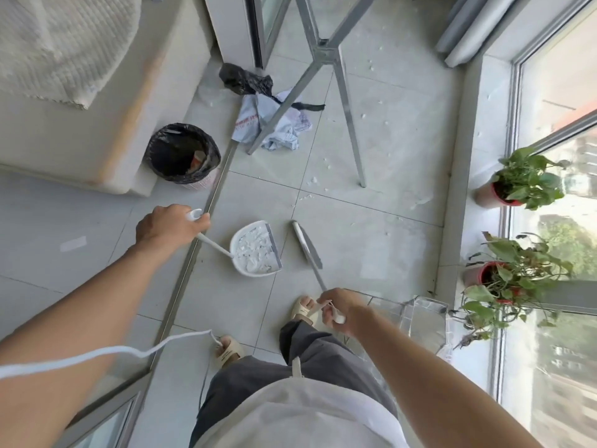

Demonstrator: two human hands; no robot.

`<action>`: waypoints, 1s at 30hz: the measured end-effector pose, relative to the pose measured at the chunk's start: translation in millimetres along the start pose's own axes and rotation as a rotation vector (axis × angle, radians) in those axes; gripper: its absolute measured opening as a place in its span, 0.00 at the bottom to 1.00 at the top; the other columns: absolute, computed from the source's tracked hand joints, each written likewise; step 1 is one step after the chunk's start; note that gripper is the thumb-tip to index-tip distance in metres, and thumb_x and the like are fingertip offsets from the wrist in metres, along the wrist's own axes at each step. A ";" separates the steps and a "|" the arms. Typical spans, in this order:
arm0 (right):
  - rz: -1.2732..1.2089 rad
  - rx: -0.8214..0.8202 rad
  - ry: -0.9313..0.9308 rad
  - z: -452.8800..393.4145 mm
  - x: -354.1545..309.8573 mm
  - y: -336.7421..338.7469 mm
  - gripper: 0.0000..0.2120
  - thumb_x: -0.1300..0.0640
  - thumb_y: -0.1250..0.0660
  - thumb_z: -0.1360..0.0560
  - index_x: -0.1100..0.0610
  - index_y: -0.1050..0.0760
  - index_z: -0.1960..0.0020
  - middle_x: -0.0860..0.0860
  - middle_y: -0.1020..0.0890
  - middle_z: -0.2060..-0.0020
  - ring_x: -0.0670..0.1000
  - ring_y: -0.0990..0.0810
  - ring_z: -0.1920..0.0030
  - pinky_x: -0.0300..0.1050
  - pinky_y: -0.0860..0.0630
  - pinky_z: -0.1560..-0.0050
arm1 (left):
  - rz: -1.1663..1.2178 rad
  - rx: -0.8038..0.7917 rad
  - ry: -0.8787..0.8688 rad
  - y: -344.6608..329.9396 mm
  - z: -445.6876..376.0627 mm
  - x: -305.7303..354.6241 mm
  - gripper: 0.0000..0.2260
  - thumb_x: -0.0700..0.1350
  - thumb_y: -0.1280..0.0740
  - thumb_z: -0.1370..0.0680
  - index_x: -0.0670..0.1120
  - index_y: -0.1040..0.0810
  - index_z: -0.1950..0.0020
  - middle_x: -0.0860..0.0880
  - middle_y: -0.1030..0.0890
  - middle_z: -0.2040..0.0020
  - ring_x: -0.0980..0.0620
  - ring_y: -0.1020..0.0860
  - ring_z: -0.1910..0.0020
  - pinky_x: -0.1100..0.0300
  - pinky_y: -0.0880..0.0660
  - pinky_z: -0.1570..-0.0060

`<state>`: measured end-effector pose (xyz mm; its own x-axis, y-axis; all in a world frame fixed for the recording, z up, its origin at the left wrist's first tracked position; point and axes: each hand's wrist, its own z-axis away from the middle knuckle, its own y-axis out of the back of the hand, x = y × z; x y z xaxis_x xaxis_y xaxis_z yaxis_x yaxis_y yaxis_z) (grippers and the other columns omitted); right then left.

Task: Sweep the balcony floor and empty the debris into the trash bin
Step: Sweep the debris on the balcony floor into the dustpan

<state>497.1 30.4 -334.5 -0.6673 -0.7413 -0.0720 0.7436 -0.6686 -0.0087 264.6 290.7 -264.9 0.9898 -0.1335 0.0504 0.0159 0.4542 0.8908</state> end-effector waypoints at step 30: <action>-0.167 0.051 0.100 2.3 -85.9 -6.5 0.04 0.62 0.36 0.23 0.62 0.28 0.56 0.53 0.30 0.71 0.47 0.30 0.78 0.36 0.33 0.79 | -0.050 0.180 -0.059 95.7 -136.0 3.3 0.23 0.65 0.47 0.30 0.47 0.26 0.65 0.42 0.21 0.61 0.39 0.24 0.58 0.54 0.28 0.58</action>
<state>549.5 98.3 -326.0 -0.7720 -0.6118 -0.1724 0.6180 -0.7859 0.0215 288.7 453.5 -240.9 0.9784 -0.2053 0.0259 0.0337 0.2816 0.9589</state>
